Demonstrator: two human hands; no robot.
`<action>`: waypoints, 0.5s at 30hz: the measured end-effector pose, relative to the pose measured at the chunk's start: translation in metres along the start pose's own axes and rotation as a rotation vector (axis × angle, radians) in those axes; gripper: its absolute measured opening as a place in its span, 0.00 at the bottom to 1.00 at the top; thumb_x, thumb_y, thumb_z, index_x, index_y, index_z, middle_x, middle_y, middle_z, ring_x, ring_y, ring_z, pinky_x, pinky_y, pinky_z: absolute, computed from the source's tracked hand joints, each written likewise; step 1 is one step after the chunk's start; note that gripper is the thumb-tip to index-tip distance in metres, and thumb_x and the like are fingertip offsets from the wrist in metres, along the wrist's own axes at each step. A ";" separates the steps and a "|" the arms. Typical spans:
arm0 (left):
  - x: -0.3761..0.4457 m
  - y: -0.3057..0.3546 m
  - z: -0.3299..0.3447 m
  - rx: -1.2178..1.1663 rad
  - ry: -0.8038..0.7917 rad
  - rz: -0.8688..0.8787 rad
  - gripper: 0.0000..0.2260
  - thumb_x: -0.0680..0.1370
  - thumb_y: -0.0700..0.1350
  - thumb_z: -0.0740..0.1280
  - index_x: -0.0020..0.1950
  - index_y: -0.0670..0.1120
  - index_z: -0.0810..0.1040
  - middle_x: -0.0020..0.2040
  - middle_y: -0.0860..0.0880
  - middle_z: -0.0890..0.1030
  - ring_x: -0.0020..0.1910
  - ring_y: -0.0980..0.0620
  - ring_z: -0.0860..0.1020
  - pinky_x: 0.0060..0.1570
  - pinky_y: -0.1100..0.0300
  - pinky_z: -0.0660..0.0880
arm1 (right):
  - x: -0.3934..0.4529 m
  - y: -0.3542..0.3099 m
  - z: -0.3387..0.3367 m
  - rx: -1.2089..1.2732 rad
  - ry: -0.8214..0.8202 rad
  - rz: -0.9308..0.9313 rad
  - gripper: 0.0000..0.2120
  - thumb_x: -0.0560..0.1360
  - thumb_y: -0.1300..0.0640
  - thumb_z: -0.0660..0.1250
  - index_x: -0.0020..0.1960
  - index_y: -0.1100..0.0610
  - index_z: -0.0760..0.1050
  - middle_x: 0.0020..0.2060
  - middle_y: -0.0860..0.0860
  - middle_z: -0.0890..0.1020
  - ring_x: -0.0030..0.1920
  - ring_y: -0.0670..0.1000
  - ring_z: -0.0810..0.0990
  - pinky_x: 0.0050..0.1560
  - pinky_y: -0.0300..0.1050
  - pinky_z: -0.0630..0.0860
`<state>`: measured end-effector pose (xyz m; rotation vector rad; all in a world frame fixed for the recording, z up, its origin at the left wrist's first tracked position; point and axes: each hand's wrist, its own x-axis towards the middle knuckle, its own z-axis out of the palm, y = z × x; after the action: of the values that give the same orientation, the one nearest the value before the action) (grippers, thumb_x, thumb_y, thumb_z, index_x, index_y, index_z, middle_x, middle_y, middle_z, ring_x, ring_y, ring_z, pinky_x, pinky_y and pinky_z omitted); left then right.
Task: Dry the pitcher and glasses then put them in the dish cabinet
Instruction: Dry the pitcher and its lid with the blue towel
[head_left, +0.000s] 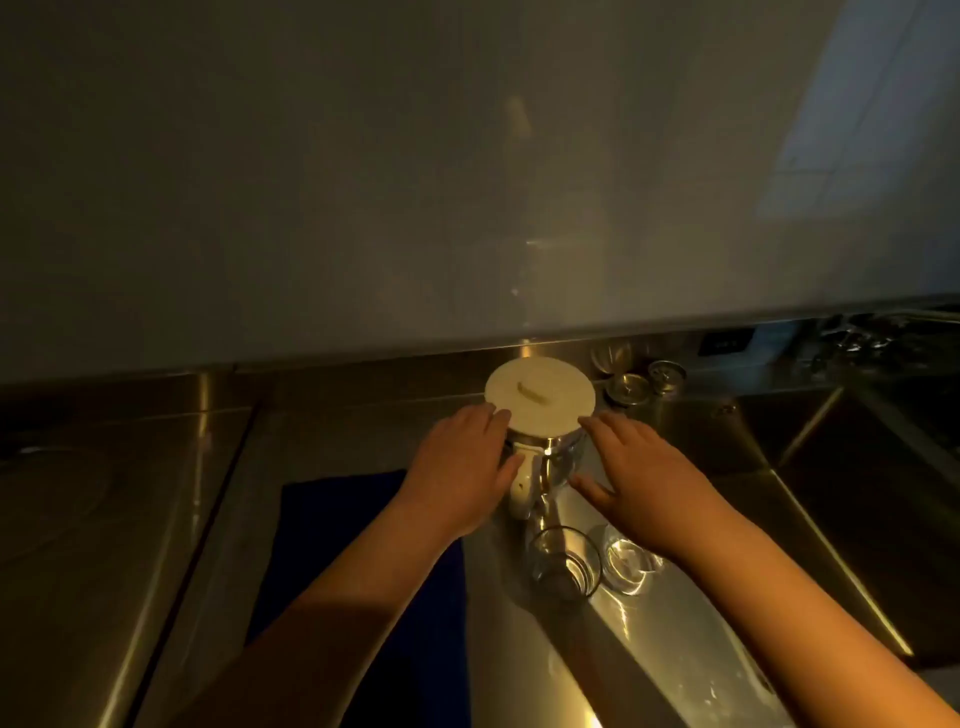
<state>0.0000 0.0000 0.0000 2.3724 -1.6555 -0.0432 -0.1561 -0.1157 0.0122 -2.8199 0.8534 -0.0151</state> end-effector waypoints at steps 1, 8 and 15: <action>0.010 -0.002 0.004 -0.021 -0.014 0.002 0.24 0.82 0.54 0.56 0.76 0.48 0.59 0.74 0.50 0.63 0.72 0.53 0.61 0.69 0.59 0.58 | 0.010 0.003 0.003 0.043 -0.007 0.009 0.33 0.77 0.40 0.56 0.76 0.51 0.48 0.75 0.51 0.54 0.74 0.52 0.53 0.71 0.48 0.56; 0.067 -0.015 0.051 0.021 -0.062 0.034 0.27 0.82 0.55 0.55 0.78 0.49 0.50 0.78 0.49 0.54 0.77 0.51 0.51 0.74 0.56 0.48 | 0.075 0.032 0.035 0.162 -0.009 -0.030 0.32 0.78 0.43 0.56 0.76 0.53 0.49 0.76 0.52 0.52 0.74 0.53 0.50 0.71 0.48 0.55; 0.103 -0.024 0.081 0.049 -0.134 -0.014 0.25 0.83 0.52 0.52 0.78 0.49 0.49 0.78 0.49 0.53 0.76 0.51 0.52 0.74 0.55 0.48 | 0.114 0.053 0.057 0.154 -0.023 -0.118 0.30 0.79 0.45 0.56 0.75 0.57 0.52 0.75 0.55 0.55 0.74 0.54 0.52 0.71 0.47 0.52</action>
<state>0.0451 -0.1025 -0.0714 2.4664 -1.7171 -0.1694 -0.0865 -0.2111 -0.0586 -2.7160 0.6509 -0.0623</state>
